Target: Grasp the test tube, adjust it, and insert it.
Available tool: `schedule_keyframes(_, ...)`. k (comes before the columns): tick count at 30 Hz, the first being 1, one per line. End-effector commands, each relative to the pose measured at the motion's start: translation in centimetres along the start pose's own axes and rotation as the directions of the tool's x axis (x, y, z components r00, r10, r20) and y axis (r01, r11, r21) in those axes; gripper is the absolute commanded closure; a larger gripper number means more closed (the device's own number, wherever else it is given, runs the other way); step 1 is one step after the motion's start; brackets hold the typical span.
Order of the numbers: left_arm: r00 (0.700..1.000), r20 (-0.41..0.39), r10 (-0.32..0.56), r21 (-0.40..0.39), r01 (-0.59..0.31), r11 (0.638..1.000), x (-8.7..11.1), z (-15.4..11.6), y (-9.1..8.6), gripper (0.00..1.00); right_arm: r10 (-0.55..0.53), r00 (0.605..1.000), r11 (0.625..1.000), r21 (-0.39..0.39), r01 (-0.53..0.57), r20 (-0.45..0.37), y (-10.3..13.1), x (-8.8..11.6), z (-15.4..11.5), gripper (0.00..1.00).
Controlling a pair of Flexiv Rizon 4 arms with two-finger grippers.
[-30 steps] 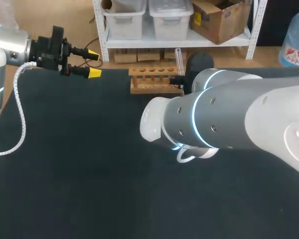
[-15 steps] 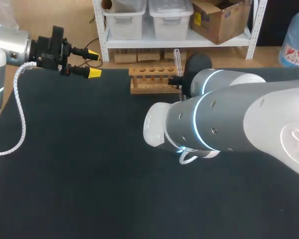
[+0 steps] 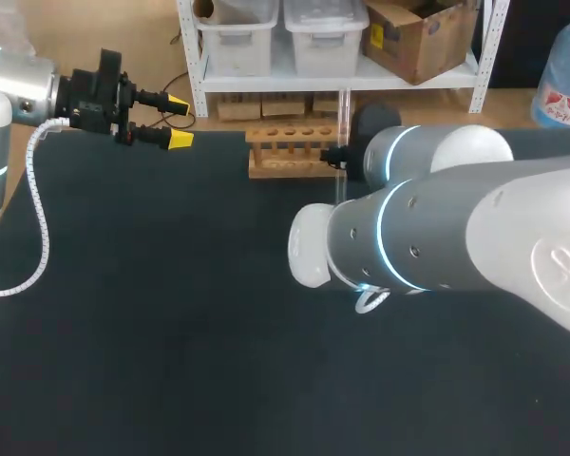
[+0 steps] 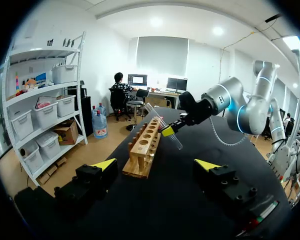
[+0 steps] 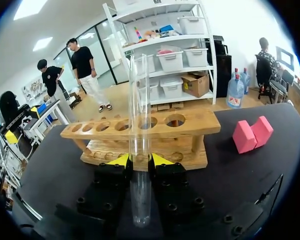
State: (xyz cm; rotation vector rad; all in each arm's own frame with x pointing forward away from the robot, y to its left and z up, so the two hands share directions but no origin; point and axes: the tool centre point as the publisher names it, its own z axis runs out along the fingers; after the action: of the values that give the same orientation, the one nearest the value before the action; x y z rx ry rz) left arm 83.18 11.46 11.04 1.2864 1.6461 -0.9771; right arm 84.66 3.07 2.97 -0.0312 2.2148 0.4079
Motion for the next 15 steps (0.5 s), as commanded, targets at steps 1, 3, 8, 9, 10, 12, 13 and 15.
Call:
schedule_keyframes(1, 1.000, 0.003, 0.003, -0.006, -0.003, 1.000, 0.1, 0.0, -0.3, 0.00, 0.001, 1.000, 1.000, -0.003, -0.001, -0.008, -0.2, -0.2, -0.1, 1.00)
schedule_keyframes(3, 1.000, 0.003, 0.003, -0.006, -0.003, 1.000, 0.1, 0.0, -0.3, 0.00, 0.003, 1.000, 1.000, -0.005, -0.003, -0.006, -0.2, -0.2, -0.2, 1.00)
schedule_keyframes(8, 1.000, 0.003, 0.003, -0.006, -0.003, 1.000, 0.1, 0.0, -0.3, 0.00, 0.002, 1.000, 1.000, -0.015, -0.002, -0.001, 0.1, -0.4, -0.9, 1.00)
schedule_keyframes(9, 1.000, 0.003, 0.003, -0.006, -0.003, 1.000, 0.1, 0.0, -0.3, 0.00, 0.002, 1.000, 1.000, -0.015, -0.002, -0.001, 0.2, -0.4, -1.0, 1.00)
schedule_keyframes(10, 1.000, 0.003, 0.003, -0.006, -0.003, 1.000, 0.1, 0.0, -0.3, 0.00, 0.000, 1.000, 1.000, -0.015, 0.000, -0.003, 0.3, -0.5, -1.1, 1.00)
schedule_keyframes(12, 1.000, 0.003, 0.003, -0.006, -0.003, 1.000, 0.1, 0.0, -0.3, 0.00, -0.001, 1.000, 1.000, -0.016, 0.000, -0.012, 0.4, -0.6, -1.3, 1.00)
schedule_keyframes(13, 1.000, 0.003, 0.003, -0.006, -0.003, 1.000, 0.1, 0.0, -0.3, 0.00, -0.001, 1.000, 1.000, -0.017, 0.000, -0.022, 0.5, -0.7, -1.4, 1.00)
schedule_keyframes(15, 1.000, 0.003, 0.003, -0.006, -0.003, 1.000, 0.1, 0.0, -0.3, 0.00, -0.007, 0.999, 1.000, -0.011, 0.007, -0.043, 0.6, -0.8, -1.5, 1.00)
